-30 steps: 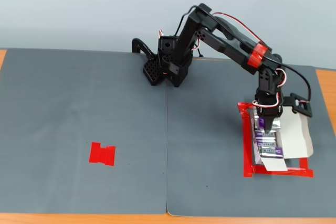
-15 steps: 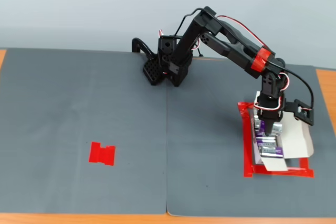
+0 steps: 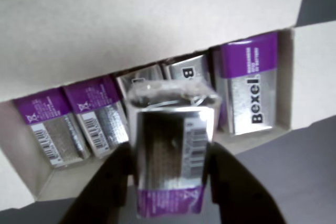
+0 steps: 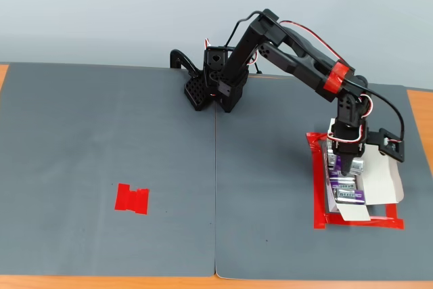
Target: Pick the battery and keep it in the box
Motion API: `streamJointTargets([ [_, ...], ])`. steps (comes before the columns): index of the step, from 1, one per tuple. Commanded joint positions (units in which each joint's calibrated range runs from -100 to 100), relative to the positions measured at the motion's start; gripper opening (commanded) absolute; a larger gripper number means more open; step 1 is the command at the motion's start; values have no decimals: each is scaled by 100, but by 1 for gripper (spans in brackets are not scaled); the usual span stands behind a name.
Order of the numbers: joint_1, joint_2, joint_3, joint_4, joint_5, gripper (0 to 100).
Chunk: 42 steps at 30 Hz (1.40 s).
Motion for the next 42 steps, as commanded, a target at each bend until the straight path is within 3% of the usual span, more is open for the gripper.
streamJointTargets([
  [1,-59,-100,-292,-64,-43,15],
  [5,-59,-100,-292,-64,-58,26],
  [13,-37,-185,-310,-3,-58,26],
  [21,53,-694,-301,32,-32,1],
  [29,560,-1881,-66,118,-58,2],
  [42,2201,-4772,2295,92,-58,2],
])
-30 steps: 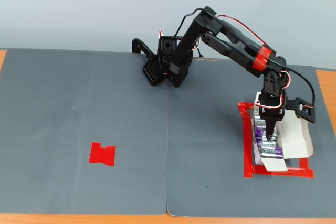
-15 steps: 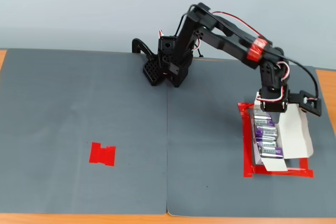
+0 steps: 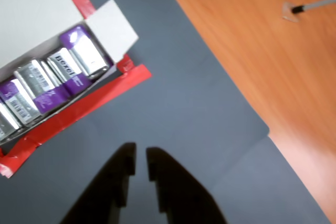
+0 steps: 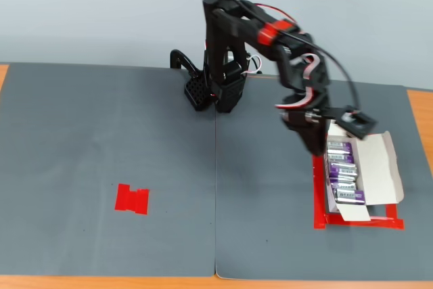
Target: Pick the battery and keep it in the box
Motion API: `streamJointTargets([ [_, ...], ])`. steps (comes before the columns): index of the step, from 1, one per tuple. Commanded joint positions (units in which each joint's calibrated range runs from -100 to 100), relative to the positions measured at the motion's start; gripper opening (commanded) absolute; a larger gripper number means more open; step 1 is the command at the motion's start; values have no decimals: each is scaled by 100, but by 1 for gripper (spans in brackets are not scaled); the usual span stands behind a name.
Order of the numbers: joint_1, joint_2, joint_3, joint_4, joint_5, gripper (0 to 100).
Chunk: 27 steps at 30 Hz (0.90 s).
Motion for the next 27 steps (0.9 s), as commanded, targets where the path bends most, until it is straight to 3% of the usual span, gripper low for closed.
streamJointTargets([
  [1,471,-982,591,6,-14,2],
  [13,1993,-3381,3386,-55,-14,2],
  [27,2523,-5933,6579,-73,-25,2],
])
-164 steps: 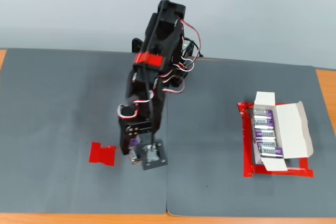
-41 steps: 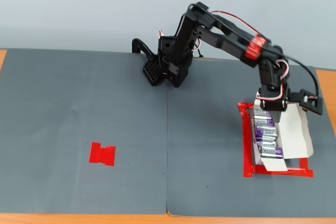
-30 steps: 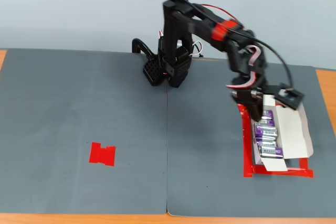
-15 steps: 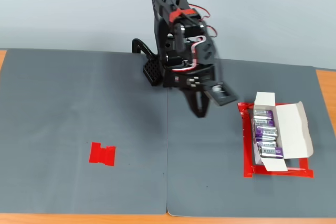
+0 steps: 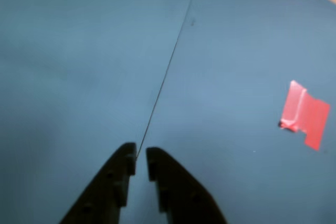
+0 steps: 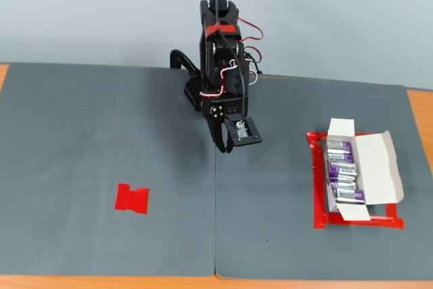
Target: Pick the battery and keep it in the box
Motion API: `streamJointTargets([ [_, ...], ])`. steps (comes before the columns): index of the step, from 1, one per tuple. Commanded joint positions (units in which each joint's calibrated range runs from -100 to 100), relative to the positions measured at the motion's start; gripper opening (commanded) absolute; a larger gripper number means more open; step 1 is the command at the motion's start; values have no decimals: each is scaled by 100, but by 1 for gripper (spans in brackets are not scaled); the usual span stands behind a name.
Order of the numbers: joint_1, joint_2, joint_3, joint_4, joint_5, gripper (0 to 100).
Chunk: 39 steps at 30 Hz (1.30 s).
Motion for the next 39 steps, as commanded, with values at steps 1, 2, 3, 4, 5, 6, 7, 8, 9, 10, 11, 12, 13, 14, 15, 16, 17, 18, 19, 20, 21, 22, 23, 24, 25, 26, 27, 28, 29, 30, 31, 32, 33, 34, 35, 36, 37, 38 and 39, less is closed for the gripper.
streamJointTargets([
  [1,47,-776,644,-73,-25,2],
  [2,47,-1013,834,-73,-25,2],
  [3,54,-1267,1024,-73,-25,2],
  [4,54,-1488,1169,-73,-25,2],
  [5,62,-1708,1313,-73,-25,2],
  [6,106,-1912,1449,-73,-25,2],
  [7,159,-1954,1549,-81,-30,2],
  [8,203,-1963,1639,-81,-30,2],
  [9,248,-1937,1720,-81,-30,2],
  [10,293,-1929,1793,-81,-30,2],
  [11,352,-1920,1883,-81,-30,2],
  [12,412,-1920,1892,-81,-61,2],
  [13,442,-1929,1892,-81,-140,2],
  [14,449,-1929,1892,-81,-265,2],
  [15,442,-1929,1892,-81,-390,2],
  [16,427,-1929,1883,-64,-489,2],
  [17,420,-1929,1874,-38,-561,2],
  [18,412,-1929,1847,-3,-619,2],
  [19,412,-1929,1820,32,-666,2],
  [20,405,-1929,1793,110,-707,2],
  [21,397,-1937,1784,249,-754,2],
  [22,345,-1937,1720,422,-796,2],
  [23,285,-1937,1639,674,-843,2],
  [24,241,-1937,1567,960,-884,2],
  [25,188,-1937,1512,1134,-931,2],
  [26,226,-1937,1512,1099,-978,2],
  [27,263,-1937,1503,1082,-1010,2],
  [28,300,-1937,1503,1091,-1015,2],
  [29,308,-1937,1503,1091,-1020,2],
  [30,300,-1937,1494,1091,-1020,2],
  [31,278,-1929,1485,1091,-999,2],
  [32,263,-1920,1485,1091,-994,2],
  [33,270,-1920,1485,1091,-994,2],
  [34,278,-1920,1485,1091,-999,2],
  [35,278,-1920,1485,1091,-999,2],
  [36,278,-1920,1485,1091,-999,2],
  [37,278,-1920,1485,1091,-999,2],
  [38,278,-1920,1485,1091,-999,2],
  [39,278,-1920,1485,1091,-999,2],
])
